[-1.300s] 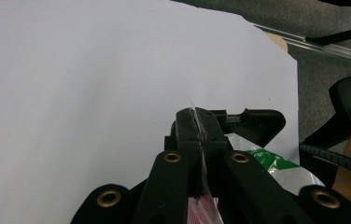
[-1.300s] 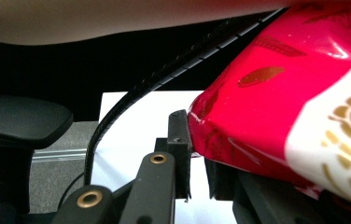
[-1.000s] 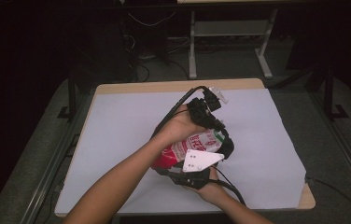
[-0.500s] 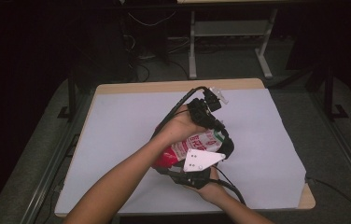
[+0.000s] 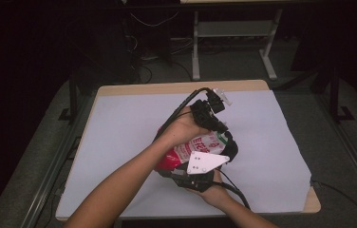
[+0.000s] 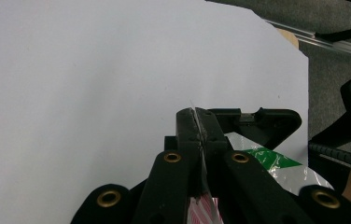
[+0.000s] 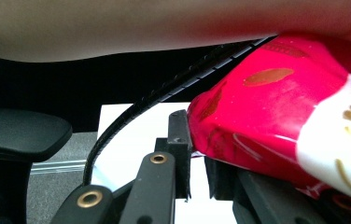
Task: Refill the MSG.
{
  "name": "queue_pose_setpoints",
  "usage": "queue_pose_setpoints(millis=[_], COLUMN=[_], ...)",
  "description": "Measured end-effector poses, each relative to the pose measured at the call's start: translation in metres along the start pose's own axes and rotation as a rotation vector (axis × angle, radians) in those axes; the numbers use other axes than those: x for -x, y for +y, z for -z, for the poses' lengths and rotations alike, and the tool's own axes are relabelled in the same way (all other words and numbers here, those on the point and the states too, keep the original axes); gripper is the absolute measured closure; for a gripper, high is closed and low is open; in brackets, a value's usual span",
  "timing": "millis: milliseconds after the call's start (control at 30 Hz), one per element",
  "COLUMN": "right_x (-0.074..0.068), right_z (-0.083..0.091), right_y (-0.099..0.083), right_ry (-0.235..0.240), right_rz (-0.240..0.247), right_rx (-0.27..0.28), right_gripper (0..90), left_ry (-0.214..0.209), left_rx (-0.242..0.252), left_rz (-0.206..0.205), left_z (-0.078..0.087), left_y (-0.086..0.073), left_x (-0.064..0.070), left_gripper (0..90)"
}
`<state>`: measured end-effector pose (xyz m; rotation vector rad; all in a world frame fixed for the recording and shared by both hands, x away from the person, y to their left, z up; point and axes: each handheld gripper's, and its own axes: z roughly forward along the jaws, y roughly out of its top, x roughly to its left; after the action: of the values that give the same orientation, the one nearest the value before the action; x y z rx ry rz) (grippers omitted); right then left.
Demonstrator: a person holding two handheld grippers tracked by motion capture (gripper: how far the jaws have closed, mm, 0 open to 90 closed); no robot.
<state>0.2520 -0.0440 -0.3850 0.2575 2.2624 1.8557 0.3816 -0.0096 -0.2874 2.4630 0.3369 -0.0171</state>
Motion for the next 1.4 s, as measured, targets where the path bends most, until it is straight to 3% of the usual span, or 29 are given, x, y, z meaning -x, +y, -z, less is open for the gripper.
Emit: queue_pose_setpoints(millis=[133,533,800,1400], right_x=[0.002,0.005,0.006,0.008], right_z=[0.0,-0.002,-0.001,0.002], right_y=[-0.001,-0.001,-0.001,0.001], right_ry=[0.005,0.003,0.015,0.017], right_rz=[-0.017,-0.032,-0.046,-0.053], right_rx=[0.007,0.027,0.048,0.083], right_gripper=[81.3,81.3,81.3,81.3], left_ry=[0.027,0.046,0.07,0.091], left_rx=[0.001,-0.002,-0.031,-0.055], left_rz=[0.012,0.045,0.068,0.056], left_z=[0.002,0.002,-0.001,0.0], left_y=[0.0,-0.002,-0.001,0.005], left_x=[-0.005,-0.012,-0.013,-0.011], left_gripper=[90.0,90.0,90.0,90.0])
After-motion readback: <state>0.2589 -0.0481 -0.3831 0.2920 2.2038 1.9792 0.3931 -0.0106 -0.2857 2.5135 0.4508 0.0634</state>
